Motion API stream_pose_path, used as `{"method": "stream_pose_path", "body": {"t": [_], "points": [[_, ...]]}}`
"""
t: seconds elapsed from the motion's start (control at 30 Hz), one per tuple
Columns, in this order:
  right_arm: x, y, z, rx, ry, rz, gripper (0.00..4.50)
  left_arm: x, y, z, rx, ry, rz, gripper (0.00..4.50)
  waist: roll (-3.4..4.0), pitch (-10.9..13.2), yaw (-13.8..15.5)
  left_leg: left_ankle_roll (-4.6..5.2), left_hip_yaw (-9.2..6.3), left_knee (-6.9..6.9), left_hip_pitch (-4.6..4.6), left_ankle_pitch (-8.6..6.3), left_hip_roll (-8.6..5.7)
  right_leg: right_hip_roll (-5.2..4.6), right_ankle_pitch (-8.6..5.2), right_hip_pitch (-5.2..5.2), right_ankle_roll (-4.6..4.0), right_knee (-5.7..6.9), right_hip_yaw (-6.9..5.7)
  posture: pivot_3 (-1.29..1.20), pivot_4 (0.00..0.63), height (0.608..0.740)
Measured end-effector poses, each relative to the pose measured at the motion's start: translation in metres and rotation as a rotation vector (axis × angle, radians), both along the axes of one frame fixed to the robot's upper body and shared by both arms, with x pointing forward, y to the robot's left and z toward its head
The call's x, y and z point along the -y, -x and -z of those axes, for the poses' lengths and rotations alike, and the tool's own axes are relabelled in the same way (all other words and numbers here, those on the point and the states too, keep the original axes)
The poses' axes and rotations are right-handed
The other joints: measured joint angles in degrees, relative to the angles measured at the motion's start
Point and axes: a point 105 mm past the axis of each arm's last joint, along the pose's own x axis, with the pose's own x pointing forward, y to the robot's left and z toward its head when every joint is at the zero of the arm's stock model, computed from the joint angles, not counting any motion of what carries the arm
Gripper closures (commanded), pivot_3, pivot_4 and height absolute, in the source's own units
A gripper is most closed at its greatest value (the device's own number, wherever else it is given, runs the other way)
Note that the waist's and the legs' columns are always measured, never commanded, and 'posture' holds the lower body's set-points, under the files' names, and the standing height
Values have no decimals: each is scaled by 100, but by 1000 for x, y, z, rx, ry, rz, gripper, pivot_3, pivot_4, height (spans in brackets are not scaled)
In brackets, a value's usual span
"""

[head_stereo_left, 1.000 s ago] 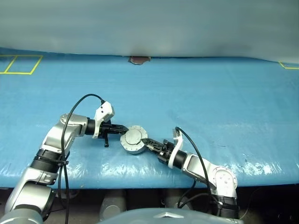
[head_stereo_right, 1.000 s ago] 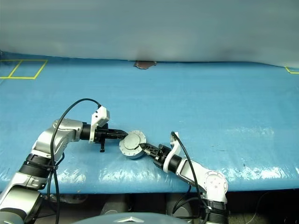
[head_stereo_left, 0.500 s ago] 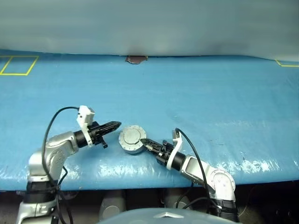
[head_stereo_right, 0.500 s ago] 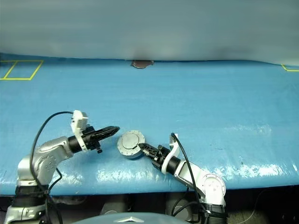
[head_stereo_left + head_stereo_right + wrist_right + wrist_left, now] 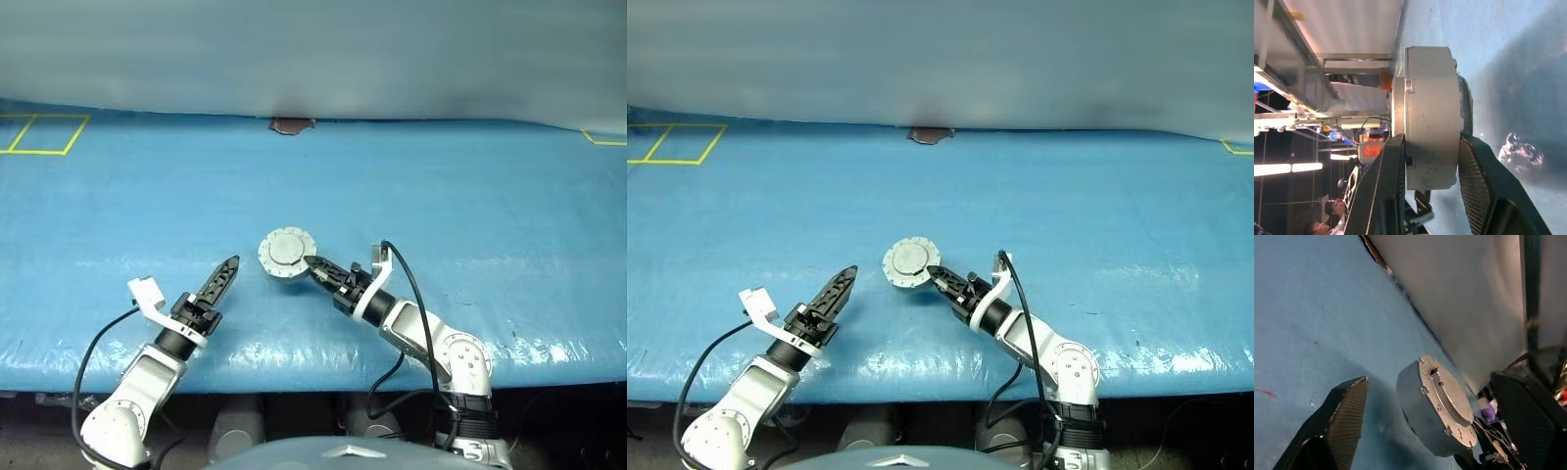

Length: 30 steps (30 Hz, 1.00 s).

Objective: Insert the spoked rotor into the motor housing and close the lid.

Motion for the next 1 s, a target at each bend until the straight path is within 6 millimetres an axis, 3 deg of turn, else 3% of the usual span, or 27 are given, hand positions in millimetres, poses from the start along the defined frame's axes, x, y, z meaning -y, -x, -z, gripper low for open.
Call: {"method": "stream_pose_path", "body": {"t": [0.13,0.33,0.67,0.97,1.0], "points": [[-6,-15,-11,37,-25,18,3327,8,-3,-1,-34,113,-14,0,-2,2,-9,0,-1,14,-6,0,4,9,7,-3,-1,3,5,0,150,740],[-20,-20,-24,87,-42,-16,3327,15,-4,-2,-43,261,14,0,-2,2,-14,2,1,16,-11,-2,3,10,9,-4,-1,-2,7,0,150,740],[-37,-10,-20,86,-21,-108,3327,21,-6,5,-22,390,42,0,-1,2,-25,4,0,20,-17,-3,3,11,9,-10,-2,-3,8,0,150,740],[-50,17,-4,35,9,-206,3327,27,-12,6,-3,435,61,0,-1,2,-23,5,0,23,-26,-4,3,11,9,-16,-1,-6,8,0,150,740],[-51,18,-3,34,11,-213,3327,29,-12,7,-7,438,68,173,-1,2,-27,6,0,24,-26,-4,3,11,9,-16,-1,-6,9,0,150,740]]}}
